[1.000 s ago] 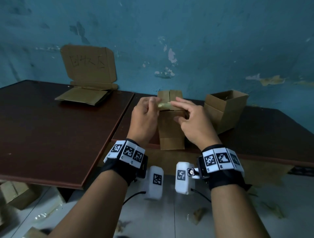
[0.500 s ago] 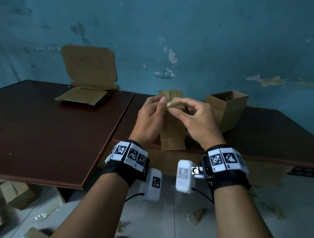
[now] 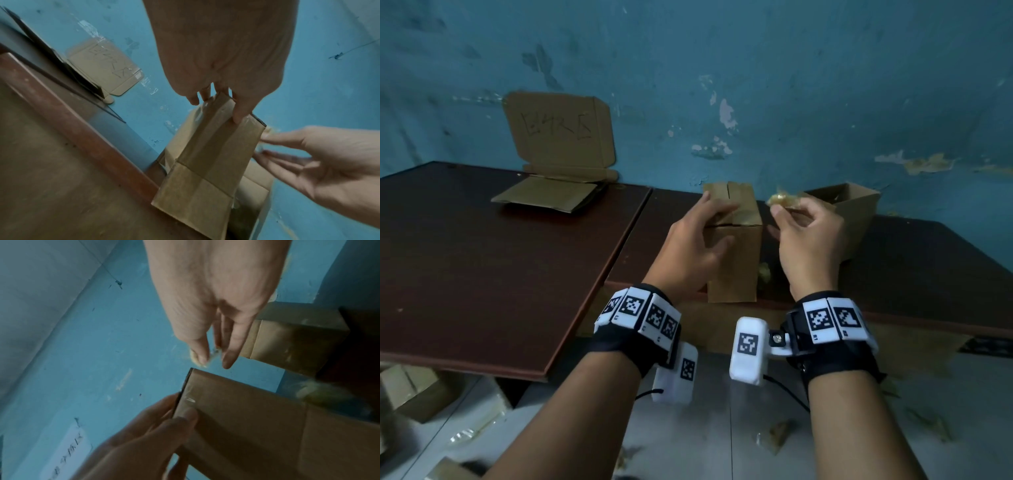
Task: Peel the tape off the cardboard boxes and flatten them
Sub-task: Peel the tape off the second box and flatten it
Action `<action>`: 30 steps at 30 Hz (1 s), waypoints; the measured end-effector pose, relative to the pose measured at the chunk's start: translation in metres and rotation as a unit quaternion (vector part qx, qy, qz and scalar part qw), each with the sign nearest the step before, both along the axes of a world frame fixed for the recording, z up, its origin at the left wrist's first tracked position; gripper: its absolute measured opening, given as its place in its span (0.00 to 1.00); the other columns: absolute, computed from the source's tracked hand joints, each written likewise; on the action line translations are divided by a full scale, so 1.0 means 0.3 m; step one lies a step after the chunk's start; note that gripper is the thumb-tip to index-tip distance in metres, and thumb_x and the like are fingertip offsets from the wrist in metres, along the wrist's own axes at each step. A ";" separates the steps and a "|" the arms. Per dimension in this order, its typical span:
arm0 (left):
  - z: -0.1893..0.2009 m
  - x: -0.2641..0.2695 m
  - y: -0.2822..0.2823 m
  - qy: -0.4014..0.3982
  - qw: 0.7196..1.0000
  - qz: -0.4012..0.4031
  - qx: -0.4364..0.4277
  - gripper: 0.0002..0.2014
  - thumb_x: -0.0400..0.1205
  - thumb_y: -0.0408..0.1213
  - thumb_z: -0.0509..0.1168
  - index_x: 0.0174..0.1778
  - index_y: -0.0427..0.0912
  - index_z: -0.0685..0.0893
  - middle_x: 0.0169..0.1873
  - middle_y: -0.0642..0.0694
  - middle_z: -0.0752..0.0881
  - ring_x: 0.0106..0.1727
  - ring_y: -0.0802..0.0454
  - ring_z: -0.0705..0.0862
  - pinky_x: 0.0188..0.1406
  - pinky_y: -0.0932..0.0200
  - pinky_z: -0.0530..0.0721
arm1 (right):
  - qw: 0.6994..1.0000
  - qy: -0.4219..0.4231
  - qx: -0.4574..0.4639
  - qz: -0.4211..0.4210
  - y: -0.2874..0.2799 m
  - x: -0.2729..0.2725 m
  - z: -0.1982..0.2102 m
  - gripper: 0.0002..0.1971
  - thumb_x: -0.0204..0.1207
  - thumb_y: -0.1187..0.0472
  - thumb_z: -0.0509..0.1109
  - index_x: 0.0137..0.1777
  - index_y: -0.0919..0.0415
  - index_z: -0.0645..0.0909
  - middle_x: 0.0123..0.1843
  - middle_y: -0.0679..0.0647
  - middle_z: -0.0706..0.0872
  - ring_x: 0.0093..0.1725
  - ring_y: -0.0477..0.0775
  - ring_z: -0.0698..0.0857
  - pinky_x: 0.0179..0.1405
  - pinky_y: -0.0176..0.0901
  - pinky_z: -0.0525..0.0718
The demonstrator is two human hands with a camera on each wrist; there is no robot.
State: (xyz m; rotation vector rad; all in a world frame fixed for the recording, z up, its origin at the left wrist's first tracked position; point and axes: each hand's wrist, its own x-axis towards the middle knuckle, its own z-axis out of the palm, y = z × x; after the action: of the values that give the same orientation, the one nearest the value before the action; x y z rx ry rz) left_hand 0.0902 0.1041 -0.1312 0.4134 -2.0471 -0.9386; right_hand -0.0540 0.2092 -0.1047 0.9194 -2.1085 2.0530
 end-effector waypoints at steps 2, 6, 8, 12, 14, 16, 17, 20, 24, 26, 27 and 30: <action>-0.006 -0.005 0.001 -0.002 1.000 0.016 -0.010 0.24 0.85 0.31 0.76 0.77 0.49 0.85 0.77 0.52 0.84 0.88 0.53 0.71 0.87 0.46 0.74 | 0.991 0.044 0.114 -0.059 0.010 -0.019 -0.019 0.06 0.81 0.62 0.80 0.55 0.54 0.93 0.58 0.53 0.92 0.54 0.49 0.91 0.55 0.48 0.92; 0.006 0.000 0.005 -0.002 0.999 0.034 -0.016 0.22 0.86 0.32 0.74 0.77 0.49 0.85 0.76 0.54 0.85 0.86 0.55 0.73 0.85 0.47 0.75 | 0.933 0.061 0.336 -0.118 0.022 -0.010 -0.056 0.08 0.84 0.64 0.74 0.60 0.58 0.91 0.61 0.58 0.89 0.60 0.61 0.89 0.54 0.55 0.90; 0.012 0.009 0.004 0.011 0.999 0.033 0.000 0.22 0.87 0.31 0.73 0.76 0.49 0.84 0.72 0.55 0.86 0.79 0.60 0.79 0.80 0.53 0.80 | 0.913 0.061 0.384 -0.121 0.023 0.003 -0.070 0.11 0.85 0.65 0.73 0.65 0.61 0.88 0.64 0.62 0.88 0.63 0.66 0.88 0.52 0.54 0.87; 0.016 0.010 0.003 0.035 0.999 0.039 0.013 0.22 0.86 0.28 0.73 0.75 0.49 0.84 0.69 0.56 0.88 0.72 0.64 0.83 0.75 0.58 0.83 | 0.910 0.077 0.399 -0.086 0.014 0.025 -0.113 0.14 0.88 0.68 0.68 0.71 0.60 0.78 0.68 0.66 0.85 0.67 0.69 0.86 0.54 0.54 0.83; 0.017 0.007 0.001 0.039 0.998 0.038 0.013 0.22 0.86 0.28 0.73 0.75 0.48 0.84 0.70 0.56 0.88 0.72 0.65 0.84 0.74 0.58 0.84 | 0.900 0.100 0.421 -0.047 0.008 0.029 -0.121 0.13 0.88 0.68 0.66 0.69 0.58 0.82 0.68 0.65 0.85 0.67 0.69 0.85 0.59 0.55 0.84; 0.015 0.006 -0.001 0.041 0.998 0.036 0.013 0.22 0.86 0.27 0.73 0.75 0.48 0.84 0.70 0.56 0.88 0.72 0.64 0.84 0.73 0.56 0.85 | 0.893 0.092 0.441 -0.009 0.007 0.024 -0.109 0.14 0.88 0.65 0.68 0.69 0.56 0.87 0.70 0.63 0.85 0.68 0.68 0.85 0.61 0.52 0.83; 0.016 0.006 -0.001 0.042 0.998 0.035 0.012 0.22 0.86 0.28 0.73 0.75 0.48 0.84 0.70 0.56 0.88 0.71 0.64 0.84 0.72 0.56 0.85 | 0.890 0.074 0.449 0.012 0.010 0.018 -0.098 0.14 0.87 0.62 0.69 0.70 0.55 0.88 0.73 0.63 0.83 0.69 0.68 0.85 0.64 0.53 0.83; 0.018 0.008 0.000 0.046 0.998 0.037 0.011 0.22 0.86 0.28 0.73 0.75 0.49 0.84 0.70 0.56 0.88 0.71 0.64 0.84 0.71 0.58 0.85 | 0.885 0.035 0.460 0.055 0.028 0.008 -0.067 0.16 0.87 0.57 0.69 0.70 0.60 0.88 0.82 0.65 0.71 0.71 0.70 0.82 0.71 0.55 0.80; 0.021 0.011 -0.001 0.049 0.998 0.034 0.009 0.21 0.86 0.28 0.73 0.74 0.49 0.84 0.69 0.57 0.88 0.71 0.65 0.84 0.71 0.61 0.85 | 0.909 0.063 0.411 0.027 0.034 0.008 -0.036 0.13 0.90 0.59 0.65 0.66 0.63 0.87 0.67 0.63 0.86 0.63 0.66 0.86 0.55 0.50 0.81; 0.020 0.010 0.003 0.050 0.998 0.036 0.006 0.21 0.86 0.28 0.73 0.74 0.48 0.84 0.69 0.57 0.88 0.71 0.66 0.84 0.70 0.64 0.84 | 0.916 0.076 0.394 0.014 0.029 0.020 -0.018 0.16 0.92 0.59 0.64 0.75 0.60 0.83 0.69 0.62 0.86 0.67 0.65 0.85 0.57 0.52 0.82; 0.020 0.009 0.005 0.050 0.998 0.036 0.004 0.21 0.86 0.28 0.73 0.74 0.48 0.84 0.69 0.57 0.88 0.71 0.66 0.84 0.69 0.65 0.83 | 0.915 0.079 0.395 0.012 0.028 0.022 -0.012 0.18 0.92 0.59 0.63 0.80 0.59 0.79 0.71 0.61 0.85 0.69 0.65 0.84 0.59 0.53 0.82; 0.016 0.005 0.007 0.047 0.998 0.032 -0.003 0.21 0.86 0.28 0.74 0.74 0.47 0.84 0.70 0.57 0.88 0.71 0.66 0.84 0.67 0.69 0.83 | 0.912 0.101 0.398 -0.016 0.037 0.019 0.004 0.17 0.92 0.60 0.65 0.78 0.58 0.79 0.70 0.59 0.86 0.68 0.62 0.85 0.53 0.51 0.80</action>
State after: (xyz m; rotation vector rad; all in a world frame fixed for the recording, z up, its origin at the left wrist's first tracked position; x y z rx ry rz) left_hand 0.0916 0.1062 -0.1264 0.4204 -1.9403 -0.8968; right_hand -0.0484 0.2202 -0.1034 1.0747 -2.8165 0.9637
